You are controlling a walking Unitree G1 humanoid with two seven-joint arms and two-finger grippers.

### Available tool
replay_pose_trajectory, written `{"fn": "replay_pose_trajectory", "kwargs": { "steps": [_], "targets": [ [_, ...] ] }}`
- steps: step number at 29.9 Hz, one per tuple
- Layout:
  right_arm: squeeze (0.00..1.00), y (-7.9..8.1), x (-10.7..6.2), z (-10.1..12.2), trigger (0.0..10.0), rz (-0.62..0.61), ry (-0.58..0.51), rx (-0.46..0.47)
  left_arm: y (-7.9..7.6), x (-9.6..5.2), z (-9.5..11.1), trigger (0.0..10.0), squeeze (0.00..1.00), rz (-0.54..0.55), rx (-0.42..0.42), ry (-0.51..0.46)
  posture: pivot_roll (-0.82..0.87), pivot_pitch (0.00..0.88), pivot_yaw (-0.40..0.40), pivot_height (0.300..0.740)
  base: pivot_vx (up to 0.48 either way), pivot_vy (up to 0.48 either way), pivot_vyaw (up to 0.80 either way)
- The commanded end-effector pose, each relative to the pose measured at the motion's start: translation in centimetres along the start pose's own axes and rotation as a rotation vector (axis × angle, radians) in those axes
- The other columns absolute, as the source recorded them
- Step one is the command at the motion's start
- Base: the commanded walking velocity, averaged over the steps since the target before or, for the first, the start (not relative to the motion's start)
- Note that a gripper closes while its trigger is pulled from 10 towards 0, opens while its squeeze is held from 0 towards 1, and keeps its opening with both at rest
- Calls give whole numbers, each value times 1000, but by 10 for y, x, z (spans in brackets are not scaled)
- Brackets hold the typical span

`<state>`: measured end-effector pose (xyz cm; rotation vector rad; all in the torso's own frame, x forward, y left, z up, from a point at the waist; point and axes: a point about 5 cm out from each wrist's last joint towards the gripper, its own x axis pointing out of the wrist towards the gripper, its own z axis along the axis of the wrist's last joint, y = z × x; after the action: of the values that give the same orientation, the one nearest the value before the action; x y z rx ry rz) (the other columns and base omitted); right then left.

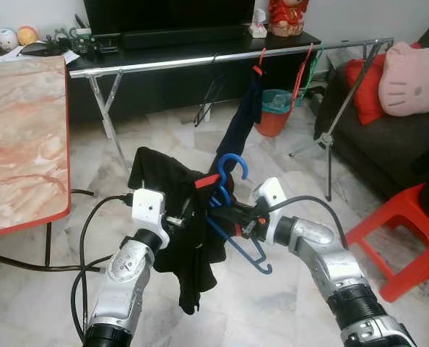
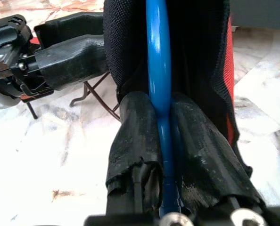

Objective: Hang hanger

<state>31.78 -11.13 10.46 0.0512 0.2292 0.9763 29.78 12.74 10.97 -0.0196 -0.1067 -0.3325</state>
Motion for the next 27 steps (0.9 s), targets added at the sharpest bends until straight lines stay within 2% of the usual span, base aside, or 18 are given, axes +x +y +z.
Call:
{"fn": "replay_pose_trajectory", "kwargs": {
  "steps": [1,4,9,10,14,27],
  "targets": [
    [0,-1,2,18,10000,26,-61,-32,-3,3,3,10000,0,-7,11,7,25,0,-83,740,0,0,0],
    [0,1,2,18,10000,65,-60,-41,-6,7,1,10000,0,-1,25,26,26,0,-88,740,0,0,0],
    [0,0,1,18,10000,66,-57,-44,-15,7,5,10000,0,-89,61,14,26,0,-88,740,0,0,0],
    [0,-2,1,18,10000,58,-54,-48,-19,4,5,10000,0,-154,86,20,26,0,-88,740,0,0,0],
    [0,-3,1,19,10000,55,-49,-56,-28,-1,3,10000,0,-278,122,40,28,0,-91,740,0,0,0],
    [0,-5,9,26,10000,52,-59,-74,-42,2,6,10000,0,-349,126,61,31,0,-94,740,0,0,0]
  ]
}}
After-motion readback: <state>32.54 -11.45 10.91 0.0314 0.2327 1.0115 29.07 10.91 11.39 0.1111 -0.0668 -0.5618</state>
